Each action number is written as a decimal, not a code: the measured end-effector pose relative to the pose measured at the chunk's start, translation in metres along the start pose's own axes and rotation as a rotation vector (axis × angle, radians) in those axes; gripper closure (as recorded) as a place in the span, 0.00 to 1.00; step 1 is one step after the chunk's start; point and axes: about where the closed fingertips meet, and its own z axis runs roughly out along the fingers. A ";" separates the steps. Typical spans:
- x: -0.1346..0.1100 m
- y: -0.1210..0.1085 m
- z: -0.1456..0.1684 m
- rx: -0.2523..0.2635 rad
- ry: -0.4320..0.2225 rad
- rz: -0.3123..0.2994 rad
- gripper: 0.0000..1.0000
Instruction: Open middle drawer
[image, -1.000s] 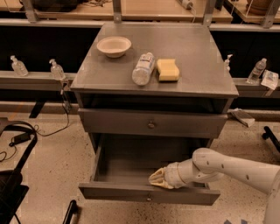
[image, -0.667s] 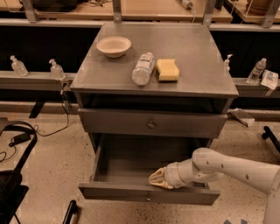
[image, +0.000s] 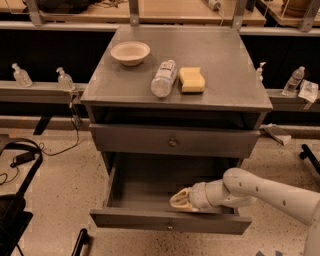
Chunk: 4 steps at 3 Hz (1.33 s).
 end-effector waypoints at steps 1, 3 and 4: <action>-0.003 -0.043 -0.009 0.078 -0.083 0.047 0.62; -0.005 -0.041 -0.005 0.070 -0.087 0.045 0.15; -0.006 -0.040 -0.003 0.066 -0.088 0.045 0.00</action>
Offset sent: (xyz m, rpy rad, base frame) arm 0.0356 -0.0054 0.0085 0.0948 -0.0031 -0.0782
